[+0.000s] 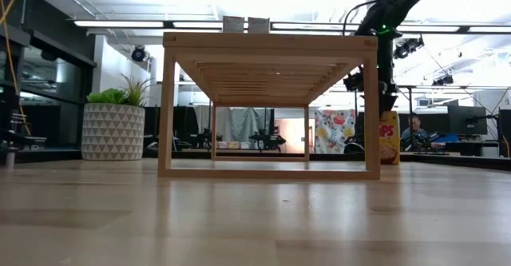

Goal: Stack cereal on shelf
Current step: Put the top right yellow cereal box on the shelf

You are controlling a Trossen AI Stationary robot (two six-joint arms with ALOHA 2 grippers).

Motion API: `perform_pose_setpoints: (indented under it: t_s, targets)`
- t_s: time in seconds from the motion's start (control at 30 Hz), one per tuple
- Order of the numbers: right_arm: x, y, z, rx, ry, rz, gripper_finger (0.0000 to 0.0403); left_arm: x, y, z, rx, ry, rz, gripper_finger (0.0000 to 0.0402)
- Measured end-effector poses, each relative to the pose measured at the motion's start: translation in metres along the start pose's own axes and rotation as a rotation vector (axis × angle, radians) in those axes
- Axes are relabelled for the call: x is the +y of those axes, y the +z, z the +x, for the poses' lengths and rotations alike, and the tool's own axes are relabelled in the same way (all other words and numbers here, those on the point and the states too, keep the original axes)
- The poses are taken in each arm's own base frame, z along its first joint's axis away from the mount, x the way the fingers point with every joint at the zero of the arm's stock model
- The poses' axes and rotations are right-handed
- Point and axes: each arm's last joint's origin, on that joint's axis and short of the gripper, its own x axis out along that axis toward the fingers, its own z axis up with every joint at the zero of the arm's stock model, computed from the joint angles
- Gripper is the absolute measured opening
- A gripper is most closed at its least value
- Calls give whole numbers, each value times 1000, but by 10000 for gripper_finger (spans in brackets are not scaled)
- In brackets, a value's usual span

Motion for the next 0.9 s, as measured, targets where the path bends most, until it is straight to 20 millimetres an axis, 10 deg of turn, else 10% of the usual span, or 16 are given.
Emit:
perform_pose_setpoints:
  t_s: [0.43,0.9]
  targets:
    - [6,-5,9,31,17,49,304,0,0,0,0,0,1,1]
    - [12,-11,-2,36,70,22,115,0,0,0,1,-1,1,1]
